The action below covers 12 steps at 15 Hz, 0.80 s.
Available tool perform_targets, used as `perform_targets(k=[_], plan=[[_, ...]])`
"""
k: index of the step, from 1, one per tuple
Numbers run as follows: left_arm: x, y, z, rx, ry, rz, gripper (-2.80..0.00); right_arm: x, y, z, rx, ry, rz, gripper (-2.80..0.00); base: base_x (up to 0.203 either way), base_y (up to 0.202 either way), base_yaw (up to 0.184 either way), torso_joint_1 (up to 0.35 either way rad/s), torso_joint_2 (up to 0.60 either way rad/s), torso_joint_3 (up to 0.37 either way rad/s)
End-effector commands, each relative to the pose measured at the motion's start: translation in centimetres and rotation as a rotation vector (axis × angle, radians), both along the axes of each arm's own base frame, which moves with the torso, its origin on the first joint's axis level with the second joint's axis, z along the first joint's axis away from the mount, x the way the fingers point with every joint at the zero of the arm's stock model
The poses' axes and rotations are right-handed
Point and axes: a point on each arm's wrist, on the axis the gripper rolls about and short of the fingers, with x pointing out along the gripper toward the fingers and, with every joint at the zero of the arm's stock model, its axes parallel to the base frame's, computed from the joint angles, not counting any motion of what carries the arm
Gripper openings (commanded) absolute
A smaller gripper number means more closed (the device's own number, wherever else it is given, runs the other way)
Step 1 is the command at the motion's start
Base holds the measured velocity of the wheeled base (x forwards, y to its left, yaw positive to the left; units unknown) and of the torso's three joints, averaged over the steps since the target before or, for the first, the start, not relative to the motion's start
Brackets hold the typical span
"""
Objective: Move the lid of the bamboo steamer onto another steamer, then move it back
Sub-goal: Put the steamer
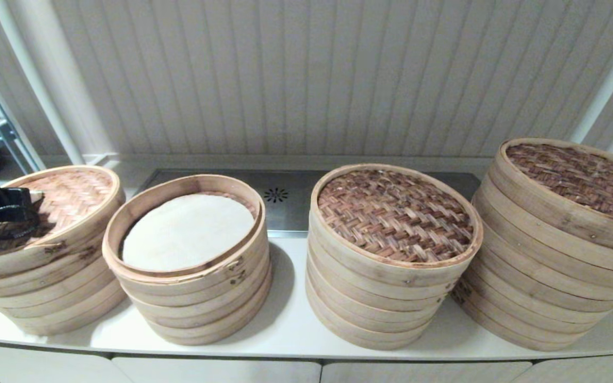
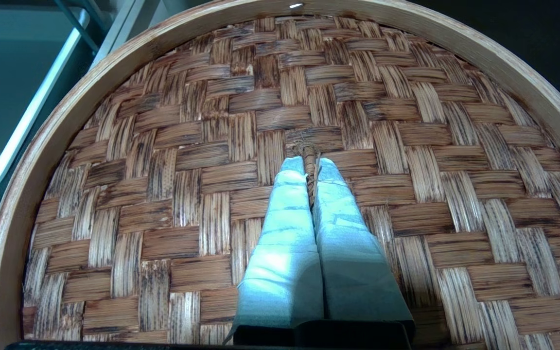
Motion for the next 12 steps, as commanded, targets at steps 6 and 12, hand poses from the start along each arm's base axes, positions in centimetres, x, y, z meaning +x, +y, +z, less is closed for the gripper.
perform_targets(k=[6, 12], plan=[[-0.3, 0.0, 1.3, 0.016, -0.032, 0.004, -2.80, 0.0, 0.0, 0.0, -0.001, -0.004, 0.001, -2.80, 0.000, 0.000, 0.000, 0.000, 0.00, 0.000], [-0.8, 1.2, 1.4, 0.019, -0.038, 0.034, -2.80, 0.0, 0.0, 0.0, -0.001, -0.003, 0.002, -2.80, 0.000, 0.000, 0.000, 0.000, 0.00, 0.000]])
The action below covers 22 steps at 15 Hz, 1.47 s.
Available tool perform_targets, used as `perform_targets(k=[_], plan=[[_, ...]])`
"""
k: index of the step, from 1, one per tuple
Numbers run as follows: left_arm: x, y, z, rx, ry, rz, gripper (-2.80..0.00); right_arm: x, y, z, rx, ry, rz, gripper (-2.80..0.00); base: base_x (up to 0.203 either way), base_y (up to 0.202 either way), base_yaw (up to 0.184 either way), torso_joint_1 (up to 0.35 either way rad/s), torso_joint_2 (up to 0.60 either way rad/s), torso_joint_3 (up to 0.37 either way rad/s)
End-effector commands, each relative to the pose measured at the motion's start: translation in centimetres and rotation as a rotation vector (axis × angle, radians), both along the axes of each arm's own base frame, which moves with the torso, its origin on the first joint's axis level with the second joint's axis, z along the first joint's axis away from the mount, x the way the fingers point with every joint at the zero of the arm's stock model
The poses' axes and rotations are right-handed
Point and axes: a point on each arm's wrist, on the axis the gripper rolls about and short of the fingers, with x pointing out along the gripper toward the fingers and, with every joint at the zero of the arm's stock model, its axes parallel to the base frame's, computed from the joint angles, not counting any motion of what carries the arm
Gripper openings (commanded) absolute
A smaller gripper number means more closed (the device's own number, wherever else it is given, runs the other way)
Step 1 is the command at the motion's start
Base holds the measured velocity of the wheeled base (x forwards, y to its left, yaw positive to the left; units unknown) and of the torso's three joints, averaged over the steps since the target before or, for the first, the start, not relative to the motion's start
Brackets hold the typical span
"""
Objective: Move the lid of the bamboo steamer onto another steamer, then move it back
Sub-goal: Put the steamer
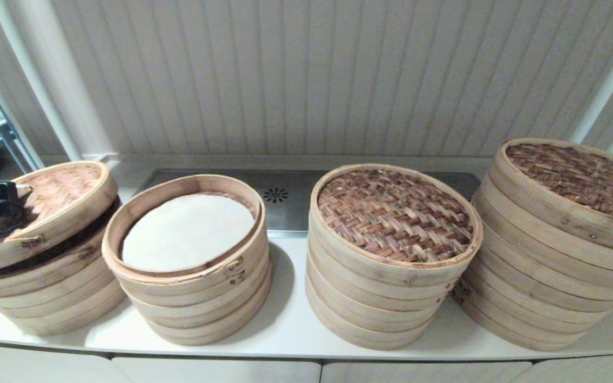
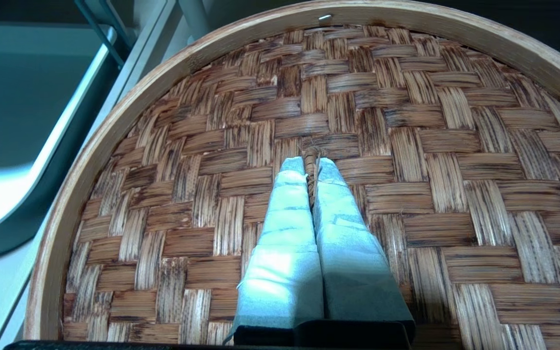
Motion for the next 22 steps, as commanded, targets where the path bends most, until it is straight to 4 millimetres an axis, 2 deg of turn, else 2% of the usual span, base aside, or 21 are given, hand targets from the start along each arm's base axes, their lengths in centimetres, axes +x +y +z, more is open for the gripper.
perform_targets(k=[1, 9, 17, 22], plan=[[-0.1, 0.1, 0.2, 0.004, -0.006, 0.003, -2.80, 0.0, 0.0, 0.0, -0.001, -0.003, 0.000, -2.80, 0.000, 0.000, 0.000, 0.000, 0.00, 0.000], [-0.7, 0.1, 1.5, 0.025, -0.030, 0.009, -2.80, 0.0, 0.0, 0.0, 0.001, -0.003, 0.000, -2.80, 0.000, 0.000, 0.000, 0.000, 0.00, 0.000], [-0.7, 0.0, -0.5, -0.003, 0.024, 0.003, -2.80, 0.0, 0.0, 0.0, 0.002, -0.003, 0.000, -2.80, 0.000, 0.000, 0.000, 0.000, 0.00, 0.000], [-0.7, 0.1, -0.9, -0.012, 0.037, 0.004, -2.80, 0.0, 0.0, 0.0, 0.002, -0.003, 0.000, -2.80, 0.000, 0.000, 0.000, 0.000, 0.00, 0.000]])
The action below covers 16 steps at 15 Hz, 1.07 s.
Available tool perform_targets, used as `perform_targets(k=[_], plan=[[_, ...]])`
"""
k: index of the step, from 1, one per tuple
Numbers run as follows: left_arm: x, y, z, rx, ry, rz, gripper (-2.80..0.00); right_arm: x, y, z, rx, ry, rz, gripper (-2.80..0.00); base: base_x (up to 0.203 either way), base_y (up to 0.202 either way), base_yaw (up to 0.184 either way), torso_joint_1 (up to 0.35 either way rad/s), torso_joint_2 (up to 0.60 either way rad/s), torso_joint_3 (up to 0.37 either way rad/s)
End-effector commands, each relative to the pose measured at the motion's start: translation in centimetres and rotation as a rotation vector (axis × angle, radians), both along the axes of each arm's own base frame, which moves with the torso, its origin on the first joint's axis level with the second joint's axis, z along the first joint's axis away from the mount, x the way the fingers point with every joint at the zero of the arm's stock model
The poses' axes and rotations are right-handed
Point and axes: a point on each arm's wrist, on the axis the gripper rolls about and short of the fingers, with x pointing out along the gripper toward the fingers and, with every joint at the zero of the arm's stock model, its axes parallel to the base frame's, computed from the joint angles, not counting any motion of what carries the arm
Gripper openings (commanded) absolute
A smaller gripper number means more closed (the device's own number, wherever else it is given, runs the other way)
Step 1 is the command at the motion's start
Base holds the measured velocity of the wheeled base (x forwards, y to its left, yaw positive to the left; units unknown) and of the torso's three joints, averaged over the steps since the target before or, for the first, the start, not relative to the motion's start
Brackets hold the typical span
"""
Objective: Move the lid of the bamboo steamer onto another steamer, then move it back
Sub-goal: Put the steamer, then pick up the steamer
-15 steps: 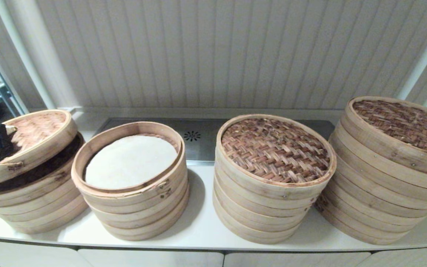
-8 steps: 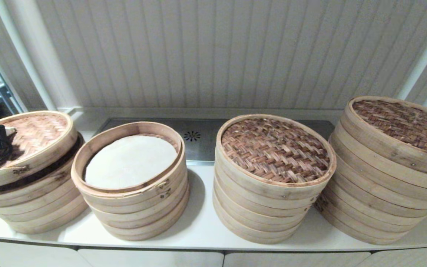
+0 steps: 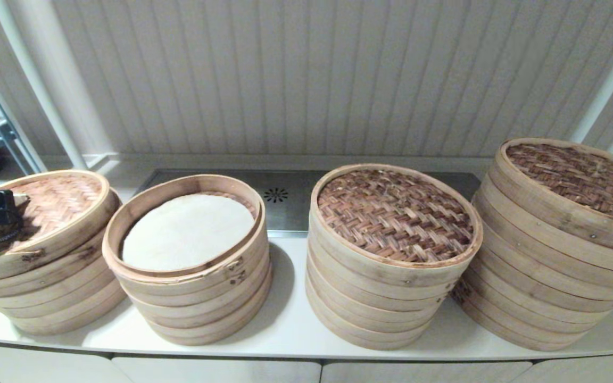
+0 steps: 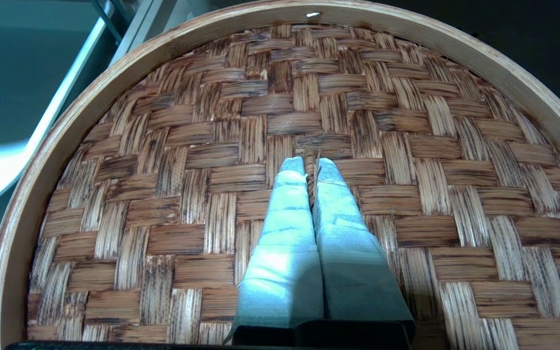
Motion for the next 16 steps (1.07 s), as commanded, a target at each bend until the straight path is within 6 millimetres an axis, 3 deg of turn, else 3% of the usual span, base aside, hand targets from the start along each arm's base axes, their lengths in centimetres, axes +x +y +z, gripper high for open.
perform_targets(k=[1, 10, 11, 13, 16], plan=[[0.1, 0.1, -0.3, -0.004, 0.007, -0.002, -2.80, 0.0, 0.0, 0.0, 0.000, -0.002, 0.000, -2.80, 0.000, 0.000, 0.000, 0.000, 0.00, 0.000], [-0.2, -0.1, -1.2, -0.008, 0.034, -0.002, -2.80, 0.0, 0.0, 0.0, 0.000, -0.003, 0.000, -2.80, 0.000, 0.000, 0.000, 0.000, 0.00, 0.000], [-0.2, -0.1, -0.8, -0.004, 0.018, -0.006, 0.00, 0.0, 0.0, 0.0, 0.000, -0.003, 0.000, -2.80, 0.000, 0.000, 0.000, 0.000, 0.00, 0.000], [-0.4, -0.2, 0.1, 0.009, -0.020, -0.010, 0.00, 0.0, 0.0, 0.0, 0.000, -0.003, 0.000, -2.80, 0.000, 0.000, 0.000, 0.000, 0.00, 0.000], [-2.4, -1.4, 3.0, 0.031, -0.102, -0.033, 0.00, 0.0, 0.0, 0.0, 0.000, -0.003, 0.000, -2.80, 0.000, 0.000, 0.000, 0.000, 0.00, 0.000]])
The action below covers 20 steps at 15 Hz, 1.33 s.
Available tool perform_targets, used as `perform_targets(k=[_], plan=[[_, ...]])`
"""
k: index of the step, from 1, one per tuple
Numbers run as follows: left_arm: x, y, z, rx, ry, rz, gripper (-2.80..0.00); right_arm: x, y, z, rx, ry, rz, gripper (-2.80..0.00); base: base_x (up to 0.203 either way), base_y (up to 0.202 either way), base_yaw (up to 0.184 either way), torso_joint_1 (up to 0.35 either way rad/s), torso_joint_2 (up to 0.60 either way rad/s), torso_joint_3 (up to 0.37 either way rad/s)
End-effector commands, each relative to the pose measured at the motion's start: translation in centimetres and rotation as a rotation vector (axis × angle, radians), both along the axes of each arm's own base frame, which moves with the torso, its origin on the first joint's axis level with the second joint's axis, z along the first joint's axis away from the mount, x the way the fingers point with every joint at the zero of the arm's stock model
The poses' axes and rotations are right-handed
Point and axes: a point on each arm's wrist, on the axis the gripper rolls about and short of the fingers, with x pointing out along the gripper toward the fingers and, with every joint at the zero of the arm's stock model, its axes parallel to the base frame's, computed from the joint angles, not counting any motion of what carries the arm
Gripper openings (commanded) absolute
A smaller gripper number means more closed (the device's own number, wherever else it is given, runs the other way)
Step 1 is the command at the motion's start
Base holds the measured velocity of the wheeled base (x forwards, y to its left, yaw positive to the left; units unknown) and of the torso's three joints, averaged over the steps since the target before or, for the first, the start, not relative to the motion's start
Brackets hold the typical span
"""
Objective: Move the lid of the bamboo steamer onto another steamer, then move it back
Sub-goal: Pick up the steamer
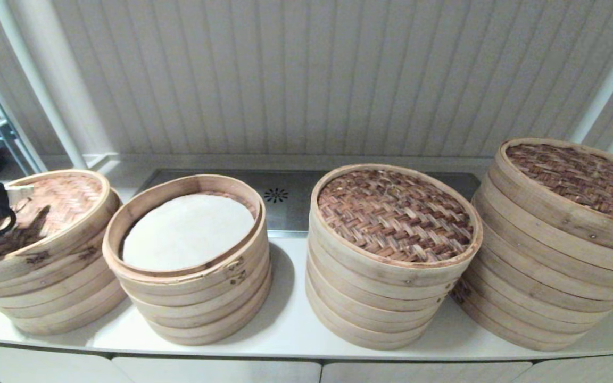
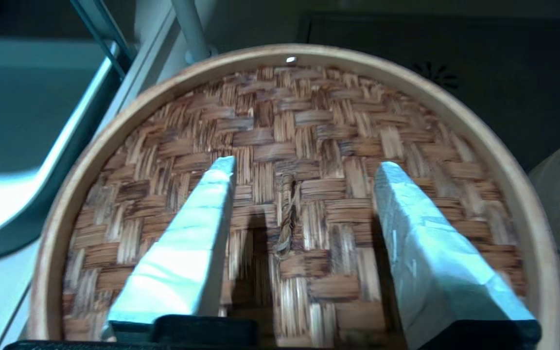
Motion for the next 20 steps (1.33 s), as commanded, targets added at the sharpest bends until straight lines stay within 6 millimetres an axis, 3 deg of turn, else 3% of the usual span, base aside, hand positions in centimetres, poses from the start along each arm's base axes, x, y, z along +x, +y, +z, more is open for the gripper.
perform_targets(k=[1, 4, 5, 8, 12, 17, 20], plan=[[-1.8, -1.0, 2.4, 0.038, -0.072, -0.005, 0.00, 0.0, 0.0, 0.0, 0.000, -0.003, 0.000, -2.80, 0.000, 0.000, 0.000, 0.000, 0.00, 0.000], [-5.6, -3.1, 6.1, 0.074, -0.182, -0.004, 0.00, 0.0, 0.0, 0.0, 0.000, -0.005, 0.000, -2.80, 0.000, 0.000, 0.000, 0.000, 0.00, 0.000], [-7.3, -4.1, 7.4, 0.077, -0.215, -0.008, -2.80, 0.0, 0.0, 0.0, 0.000, -0.003, 0.000, -2.80, 0.000, 0.000, 0.000, 0.000, 0.00, 0.000], [-12.5, -7.1, 9.3, 0.032, -0.231, -0.065, -2.80, 0.0, 0.0, 0.0, 0.000, -0.003, 0.000, -2.80, 0.000, 0.000, 0.000, 0.000, 0.00, 0.000], [-17.2, -10.3, 8.3, -0.266, 0.002, -0.280, -2.80, 0.0, 0.0, 0.0, 0.001, -0.003, 0.000, -2.80, 0.000, 0.000, 0.000, 0.000, 0.00, 0.000], [-18.5, -13.5, 5.2, -0.239, 0.099, -0.452, -2.80, 0.0, 0.0, 0.0, 0.000, -0.004, 0.000, -2.80, 0.000, 0.000, 0.000, 0.000, 0.00, 0.000], [-21.1, -14.3, 1.2, -0.170, 0.082, -0.376, -2.80, 0.0, 0.0, 0.0, 0.001, -0.003, 0.000, -2.80, 0.000, 0.000, 0.000, 0.000, 0.00, 0.000]])
